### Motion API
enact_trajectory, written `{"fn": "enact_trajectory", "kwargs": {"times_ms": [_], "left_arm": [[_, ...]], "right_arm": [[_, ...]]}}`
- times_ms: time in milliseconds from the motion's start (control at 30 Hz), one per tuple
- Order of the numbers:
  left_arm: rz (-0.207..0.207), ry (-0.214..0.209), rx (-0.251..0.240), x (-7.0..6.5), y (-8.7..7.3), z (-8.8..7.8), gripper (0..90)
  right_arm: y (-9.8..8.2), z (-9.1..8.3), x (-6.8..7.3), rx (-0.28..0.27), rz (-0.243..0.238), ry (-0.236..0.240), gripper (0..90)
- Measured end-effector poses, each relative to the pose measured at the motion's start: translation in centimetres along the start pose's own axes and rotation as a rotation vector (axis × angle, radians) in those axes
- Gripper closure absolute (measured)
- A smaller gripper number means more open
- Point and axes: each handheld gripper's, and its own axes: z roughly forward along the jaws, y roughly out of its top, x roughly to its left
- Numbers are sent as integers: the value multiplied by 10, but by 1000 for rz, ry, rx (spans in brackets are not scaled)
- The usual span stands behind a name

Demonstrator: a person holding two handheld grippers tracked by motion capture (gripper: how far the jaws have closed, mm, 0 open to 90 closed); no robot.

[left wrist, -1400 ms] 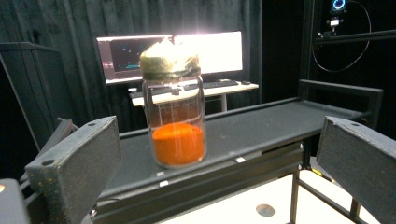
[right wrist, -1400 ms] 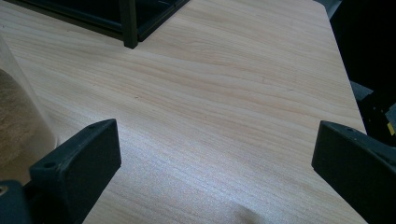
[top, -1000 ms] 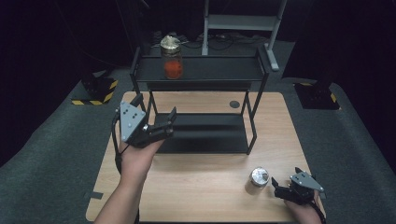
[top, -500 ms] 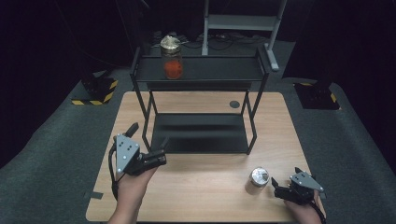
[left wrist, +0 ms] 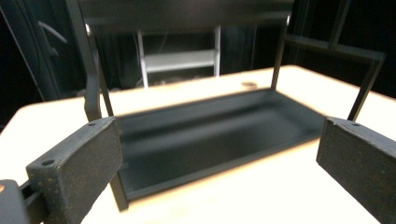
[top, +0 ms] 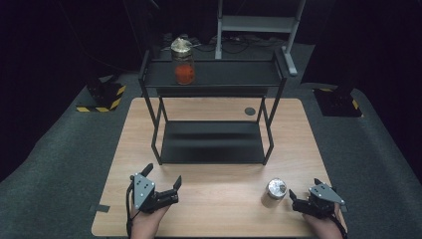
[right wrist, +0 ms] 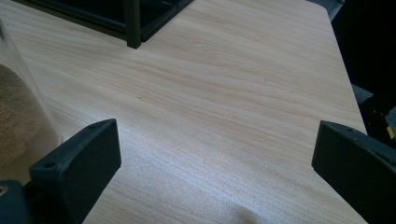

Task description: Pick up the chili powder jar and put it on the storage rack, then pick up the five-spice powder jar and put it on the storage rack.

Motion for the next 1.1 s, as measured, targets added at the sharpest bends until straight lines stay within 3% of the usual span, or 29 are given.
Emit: {"fn": "enact_trajectory", "kwargs": {"times_ms": [333, 567, 633, 833, 967, 1100], "left_arm": [[14, -8, 157, 13, -20, 11, 3], [56, -5, 235, 14, -26, 22, 3], [58, 14, 271, 12, -24, 25, 3], [119, 32, 296, 2, -21, 28, 3], [129, 49, 313, -3, -19, 29, 5], [174, 39, 318, -6, -19, 29, 7]], "right_arm": [[0, 0, 2, -3, -9, -9, 3], [0, 0, 4, 3, -11, -15, 2], [0, 0, 5, 3, -8, -18, 2], [0, 0, 6, 1, -18, -18, 2], [-1, -1, 4, -5, -13, -14, 2], [-2, -1, 3, -10, -13, -6, 2]]}}
